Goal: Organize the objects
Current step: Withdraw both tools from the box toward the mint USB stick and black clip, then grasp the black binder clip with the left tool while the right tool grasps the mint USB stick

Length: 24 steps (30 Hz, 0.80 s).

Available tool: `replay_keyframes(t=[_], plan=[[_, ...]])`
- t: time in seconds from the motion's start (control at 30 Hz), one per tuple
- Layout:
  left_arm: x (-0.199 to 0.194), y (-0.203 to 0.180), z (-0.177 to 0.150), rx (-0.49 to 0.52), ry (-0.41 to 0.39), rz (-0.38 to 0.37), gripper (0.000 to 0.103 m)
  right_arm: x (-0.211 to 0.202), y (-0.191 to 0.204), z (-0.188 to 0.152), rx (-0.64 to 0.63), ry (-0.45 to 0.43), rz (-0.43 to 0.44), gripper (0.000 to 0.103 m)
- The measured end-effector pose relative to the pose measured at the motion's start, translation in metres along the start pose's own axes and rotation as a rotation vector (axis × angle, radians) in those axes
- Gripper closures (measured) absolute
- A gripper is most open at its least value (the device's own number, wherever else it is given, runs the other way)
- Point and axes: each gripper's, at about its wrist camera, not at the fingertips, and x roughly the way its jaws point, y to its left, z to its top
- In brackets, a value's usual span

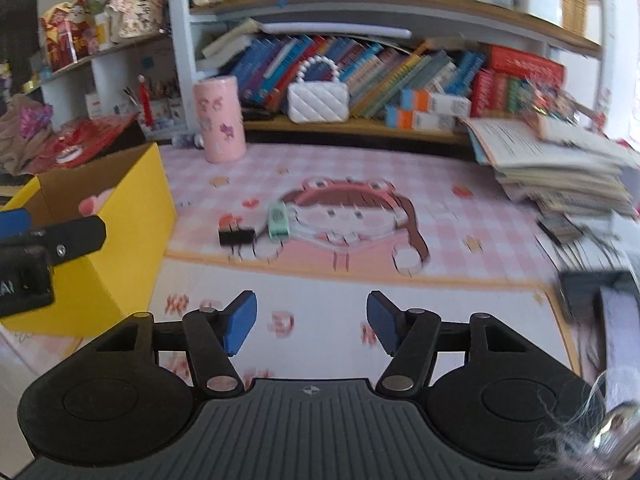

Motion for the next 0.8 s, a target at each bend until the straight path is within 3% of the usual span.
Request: replay_keyframes(t=[0.27, 0.5, 0.8], plan=[[0.013, -0.002, 0.018, -0.059, -0.021, 0.085, 0.013, 0.072, 0.0, 0.036, -0.086, -0.016, 0.075, 0.049], [0.017, 0.0, 0.017, -0.074, 0.02, 0.164, 0.013, 0.141, 0.01, 0.056, -0.152, 0.016, 0.118, 0.054], [0.022, -0.013, 0.028, -0.042, 0.021, 0.186, 0.013, 0.204, 0.011, 0.059, -0.141, 0.134, 0.124, 0.064]])
